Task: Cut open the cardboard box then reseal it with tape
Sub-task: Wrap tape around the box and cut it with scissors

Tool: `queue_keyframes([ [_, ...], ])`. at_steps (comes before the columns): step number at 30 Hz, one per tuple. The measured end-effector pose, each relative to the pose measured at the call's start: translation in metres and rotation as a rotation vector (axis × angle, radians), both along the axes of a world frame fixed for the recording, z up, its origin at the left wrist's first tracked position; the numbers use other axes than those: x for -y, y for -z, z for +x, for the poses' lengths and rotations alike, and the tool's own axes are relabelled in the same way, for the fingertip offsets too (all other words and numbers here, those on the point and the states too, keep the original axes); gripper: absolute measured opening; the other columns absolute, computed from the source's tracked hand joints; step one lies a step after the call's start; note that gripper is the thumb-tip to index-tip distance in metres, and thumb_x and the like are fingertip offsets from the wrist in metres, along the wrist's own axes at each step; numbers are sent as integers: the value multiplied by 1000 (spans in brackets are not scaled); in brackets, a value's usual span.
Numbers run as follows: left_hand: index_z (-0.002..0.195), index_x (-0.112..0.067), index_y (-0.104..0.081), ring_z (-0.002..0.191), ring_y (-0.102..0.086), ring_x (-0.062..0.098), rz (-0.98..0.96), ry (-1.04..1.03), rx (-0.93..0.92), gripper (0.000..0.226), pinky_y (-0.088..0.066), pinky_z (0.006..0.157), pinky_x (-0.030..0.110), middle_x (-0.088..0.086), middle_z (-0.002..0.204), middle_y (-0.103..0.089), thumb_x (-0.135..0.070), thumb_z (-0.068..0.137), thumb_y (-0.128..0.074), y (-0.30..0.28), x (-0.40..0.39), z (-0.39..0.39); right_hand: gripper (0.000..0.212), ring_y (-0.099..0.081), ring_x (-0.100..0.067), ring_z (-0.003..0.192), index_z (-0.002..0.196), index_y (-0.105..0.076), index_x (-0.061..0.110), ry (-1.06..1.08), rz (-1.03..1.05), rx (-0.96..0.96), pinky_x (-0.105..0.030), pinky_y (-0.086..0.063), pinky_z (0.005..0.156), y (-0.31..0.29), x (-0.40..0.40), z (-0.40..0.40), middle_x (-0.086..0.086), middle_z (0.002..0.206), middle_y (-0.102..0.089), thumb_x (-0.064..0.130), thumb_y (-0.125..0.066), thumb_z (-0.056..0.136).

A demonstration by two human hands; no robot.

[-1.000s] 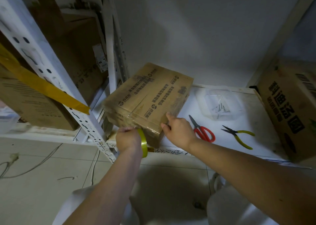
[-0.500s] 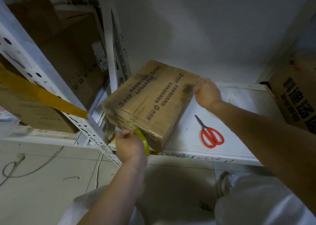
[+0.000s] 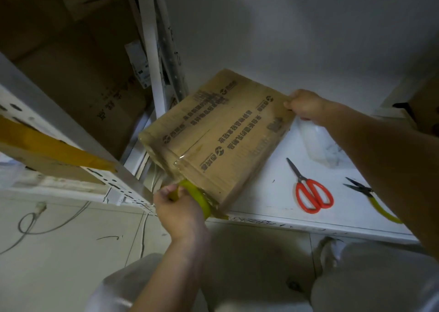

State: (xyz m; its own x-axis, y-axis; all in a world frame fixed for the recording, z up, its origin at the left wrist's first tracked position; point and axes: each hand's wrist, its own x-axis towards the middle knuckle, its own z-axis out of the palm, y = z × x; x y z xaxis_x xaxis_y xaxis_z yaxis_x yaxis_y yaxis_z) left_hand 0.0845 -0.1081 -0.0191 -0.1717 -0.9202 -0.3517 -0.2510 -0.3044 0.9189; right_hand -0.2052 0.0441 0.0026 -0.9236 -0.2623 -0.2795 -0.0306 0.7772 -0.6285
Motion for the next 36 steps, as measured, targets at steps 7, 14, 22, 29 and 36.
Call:
queue_keyframes([
  [7, 83, -21, -45, 97, -57, 28, -123, 31, 66, 19, -45, 95, 37, 7, 99, -57, -7, 94, -50, -15, 25, -14, 22, -55, -16, 78, 101, -54, 13, 32, 31, 18, -31, -46, 68, 2, -38, 33, -3, 88, -57, 34, -47, 98],
  [14, 97, -18, -53, 94, -54, 22, -249, 128, 154, 9, -39, 81, 27, 6, 106, -60, -10, 94, -49, -29, 41, -14, 31, -57, -21, 73, 97, -55, 11, 64, 79, -44, -22, -36, 50, -1, -56, 72, -3, 85, -58, 41, -50, 97],
  [22, 108, -12, -58, 99, -57, 30, -467, 201, 235, 15, -40, 80, 31, 5, 98, -59, -17, 97, -50, -48, 31, 12, 35, -63, -25, 82, 96, -55, 8, 40, 98, 2, -28, -48, 68, -10, -66, 101, -9, 96, -62, 43, -54, 94],
  [29, 95, -21, -54, 71, -51, -3, -636, 371, 13, 5, -39, 66, 22, -12, 81, -52, -16, 96, -53, -81, -1, 36, 35, -59, -28, 95, 108, -58, 5, 56, 190, -71, -30, -41, 75, -19, -74, 122, -15, 117, -62, 37, -45, 99],
  [36, 79, -24, -55, 89, -63, 36, 84, 698, -176, 25, -48, 63, 36, 13, 96, -64, -7, 96, -49, -72, -69, 32, 20, -64, -7, 91, 100, -71, 18, -442, -260, -95, -21, -48, 83, -65, -54, 179, 10, 96, -69, 33, -64, 88],
])
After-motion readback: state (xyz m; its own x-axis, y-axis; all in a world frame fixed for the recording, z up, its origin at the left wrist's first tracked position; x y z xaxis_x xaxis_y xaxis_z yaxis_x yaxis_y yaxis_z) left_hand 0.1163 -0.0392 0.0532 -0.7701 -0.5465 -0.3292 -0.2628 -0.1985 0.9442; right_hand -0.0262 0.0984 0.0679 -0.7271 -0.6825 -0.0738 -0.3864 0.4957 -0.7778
